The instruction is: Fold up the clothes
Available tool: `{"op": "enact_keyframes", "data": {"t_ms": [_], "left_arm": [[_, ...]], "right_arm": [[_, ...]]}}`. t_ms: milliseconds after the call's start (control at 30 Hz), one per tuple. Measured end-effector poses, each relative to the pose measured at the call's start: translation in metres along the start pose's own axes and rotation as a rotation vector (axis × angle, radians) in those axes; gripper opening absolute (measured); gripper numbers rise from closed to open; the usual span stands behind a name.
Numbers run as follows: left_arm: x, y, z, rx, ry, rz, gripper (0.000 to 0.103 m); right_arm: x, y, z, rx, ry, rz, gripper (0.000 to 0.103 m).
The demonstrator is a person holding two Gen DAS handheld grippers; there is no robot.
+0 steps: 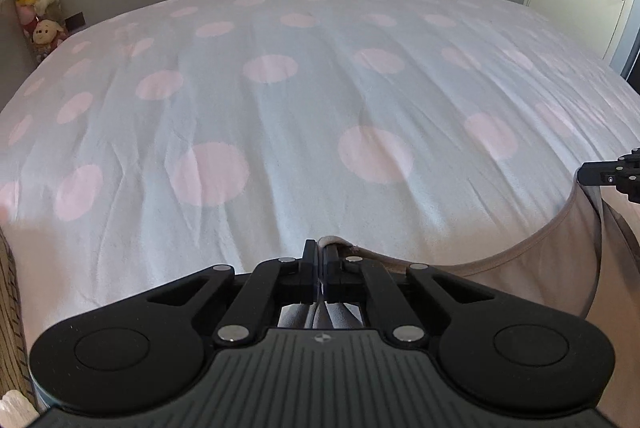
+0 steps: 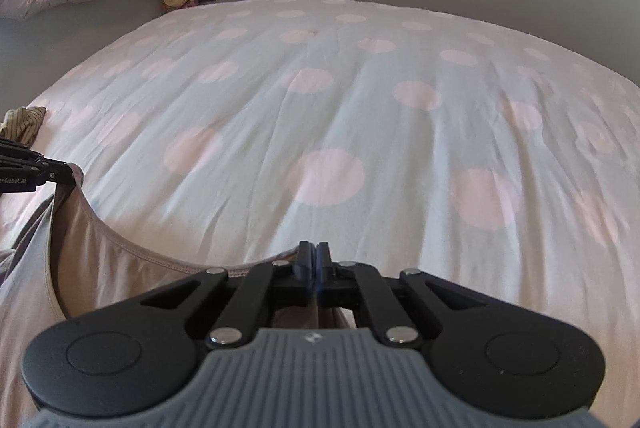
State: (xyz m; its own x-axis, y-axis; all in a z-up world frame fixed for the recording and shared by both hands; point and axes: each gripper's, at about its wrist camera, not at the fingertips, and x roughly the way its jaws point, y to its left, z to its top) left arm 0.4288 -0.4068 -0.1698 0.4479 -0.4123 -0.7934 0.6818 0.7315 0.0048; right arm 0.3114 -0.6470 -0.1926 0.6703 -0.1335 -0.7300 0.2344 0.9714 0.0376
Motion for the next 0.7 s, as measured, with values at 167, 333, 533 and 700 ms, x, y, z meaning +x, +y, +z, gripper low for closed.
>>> {"op": "enact_keyframes", "data": {"t_ms": [167,333,533,700], "left_arm": [[0.026,-0.001,-0.010,0.008,0.051,0.011,0.001],[0.022,-0.001,-0.015,0.042,0.018,0.012,0.012],[-0.015,0.001,-0.025,0.016,-0.027,0.067,0.053],[-0.053,-0.002,-0.053,-0.010,0.014,0.082,0.054]], "right_arm": [[0.028,-0.002,-0.009,0.024,0.053,-0.002,0.003],[0.026,-0.013,-0.011,0.074,0.052,0.047,0.010],[-0.019,-0.027,-0.013,0.071,0.013,0.059,0.024],[-0.046,-0.033,-0.033,0.036,0.020,0.019,0.024]]}}
